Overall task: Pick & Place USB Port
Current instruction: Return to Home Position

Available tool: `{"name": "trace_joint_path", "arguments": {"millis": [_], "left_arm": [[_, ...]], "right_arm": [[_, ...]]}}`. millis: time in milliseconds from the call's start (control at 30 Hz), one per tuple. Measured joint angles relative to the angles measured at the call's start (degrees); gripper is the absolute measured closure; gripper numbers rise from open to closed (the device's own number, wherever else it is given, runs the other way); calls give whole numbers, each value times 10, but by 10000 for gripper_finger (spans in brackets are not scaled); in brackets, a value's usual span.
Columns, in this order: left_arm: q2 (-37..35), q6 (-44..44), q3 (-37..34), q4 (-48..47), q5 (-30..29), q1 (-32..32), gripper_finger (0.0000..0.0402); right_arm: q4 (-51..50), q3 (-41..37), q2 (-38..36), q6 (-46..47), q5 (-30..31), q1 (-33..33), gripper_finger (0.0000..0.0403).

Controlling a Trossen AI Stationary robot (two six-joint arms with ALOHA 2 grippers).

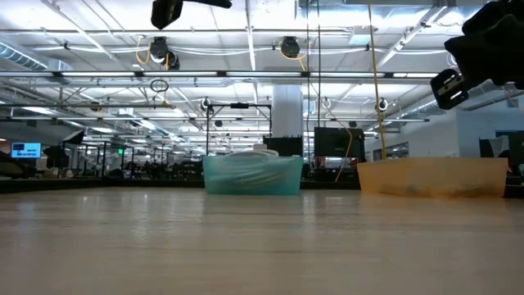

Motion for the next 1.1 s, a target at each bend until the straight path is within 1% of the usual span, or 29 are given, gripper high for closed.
{"name": "trace_joint_path", "arguments": {"millis": [100,167,200,300,400,467,567,633,833,900,1000,1100], "left_arm": [[-9,26,0,3,-23,0,373],[-10,64,0,7,-20,-1,393],[-14,82,0,3,-11,-1,396],[-26,117,0,-5,11,-4,393],[-55,135,-9,-31,11,-5,399],[-86,144,-29,-26,7,-5,397],[-152,149,-81,-17,0,-8,399],[-205,148,-133,6,-4,-12,399],[-367,151,-311,145,-23,-27,400],[-414,151,-360,170,-23,-29,400],[-474,151,-418,188,-14,-31,400],[-526,160,-467,221,8,-39,401]], "right_arm": [[23,0,0,0,-2,0,403],[36,0,0,0,-2,0,403],[42,0,0,0,-3,0,403],[43,0,0,0,-2,0,403],[44,0,0,0,-2,0,403],[45,0,0,0,-2,0,403],[45,0,4,0,-2,0,403],[50,0,7,0,-2,0,403],[47,0,11,0,-2,0,403],[48,0,11,0,-2,0,403],[48,0,11,0,-1,0,403],[48,0,11,0,-1,0,403]]}}
